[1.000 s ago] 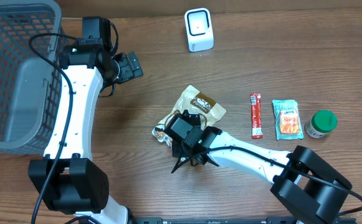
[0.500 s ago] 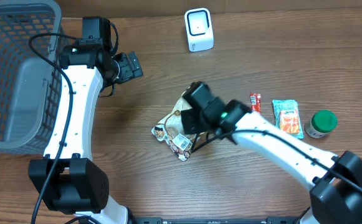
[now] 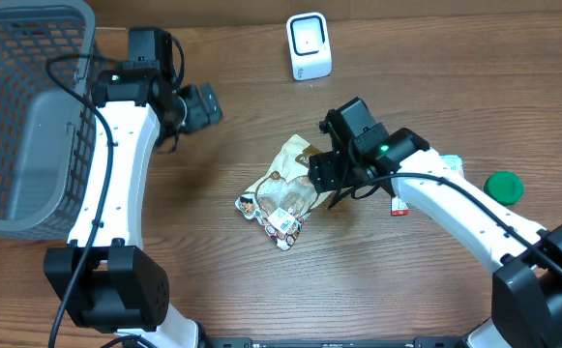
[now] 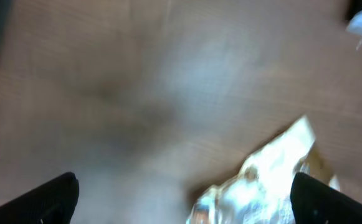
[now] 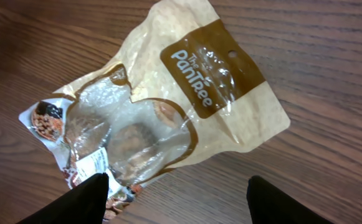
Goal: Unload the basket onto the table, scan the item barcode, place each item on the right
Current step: 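Move the left gripper toward the PanTree bag beside the right gripper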
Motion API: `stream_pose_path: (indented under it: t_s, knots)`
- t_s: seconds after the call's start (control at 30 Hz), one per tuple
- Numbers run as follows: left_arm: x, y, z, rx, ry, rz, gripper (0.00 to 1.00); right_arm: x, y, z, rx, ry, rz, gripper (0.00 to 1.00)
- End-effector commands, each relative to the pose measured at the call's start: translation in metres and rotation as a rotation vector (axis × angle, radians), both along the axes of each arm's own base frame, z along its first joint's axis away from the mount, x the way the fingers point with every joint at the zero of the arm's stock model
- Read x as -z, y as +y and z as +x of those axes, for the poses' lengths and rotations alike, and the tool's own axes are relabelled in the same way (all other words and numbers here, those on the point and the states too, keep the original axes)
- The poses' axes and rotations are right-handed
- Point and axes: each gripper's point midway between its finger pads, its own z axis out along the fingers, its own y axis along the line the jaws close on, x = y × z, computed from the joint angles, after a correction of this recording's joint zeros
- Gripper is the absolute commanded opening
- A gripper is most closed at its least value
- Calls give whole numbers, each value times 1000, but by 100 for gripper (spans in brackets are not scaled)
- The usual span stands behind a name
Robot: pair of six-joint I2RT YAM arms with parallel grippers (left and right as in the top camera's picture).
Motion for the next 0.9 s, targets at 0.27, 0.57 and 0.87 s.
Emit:
stream_pose_path:
  t_s: [0.27, 0.57, 0.87]
  knots:
    - [0, -34, -43, 70, 148, -161, 61, -6, 4, 4, -34, -31, 21, 73]
    - [68, -91, -116, 230, 424, -166, 91, -6, 4, 5, -34, -32, 21, 73]
    - [114, -96, -132, 140, 462, -164, 86, -6, 4, 5, -33, -33, 22, 73]
